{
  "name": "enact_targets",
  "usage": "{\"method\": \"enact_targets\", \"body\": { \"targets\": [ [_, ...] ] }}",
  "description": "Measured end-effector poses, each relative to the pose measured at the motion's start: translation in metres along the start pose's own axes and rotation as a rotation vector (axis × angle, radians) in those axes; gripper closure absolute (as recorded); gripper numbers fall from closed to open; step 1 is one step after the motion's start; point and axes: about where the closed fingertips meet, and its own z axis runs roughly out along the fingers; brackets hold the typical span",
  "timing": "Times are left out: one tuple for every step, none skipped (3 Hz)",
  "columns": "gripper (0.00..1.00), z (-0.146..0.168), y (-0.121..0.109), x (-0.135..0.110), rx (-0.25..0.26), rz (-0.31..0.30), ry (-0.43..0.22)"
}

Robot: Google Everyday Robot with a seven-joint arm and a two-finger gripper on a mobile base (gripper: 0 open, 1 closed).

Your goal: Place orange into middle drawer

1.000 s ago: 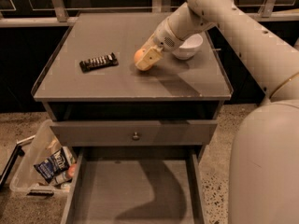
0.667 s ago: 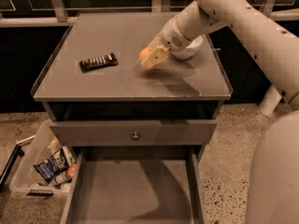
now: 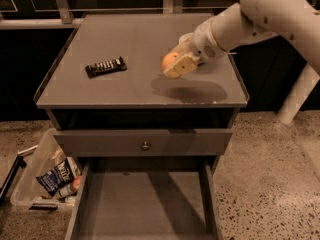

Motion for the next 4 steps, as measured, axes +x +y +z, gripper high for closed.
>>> {"method": "enact_targets", "body": {
  "targets": [
    [1.0, -0.029, 0.029, 0.016, 0.055, 0.007, -0.019],
    [1.0, -0.047, 0.058, 0.033, 0.085, 0.031, -0.041],
    [1.0, -0.06, 0.086, 0.048, 0.093, 0.053, -0.053],
    [1.0, -0.061, 0.113, 0.067, 0.082, 0.076, -0.059]
  ]
}}
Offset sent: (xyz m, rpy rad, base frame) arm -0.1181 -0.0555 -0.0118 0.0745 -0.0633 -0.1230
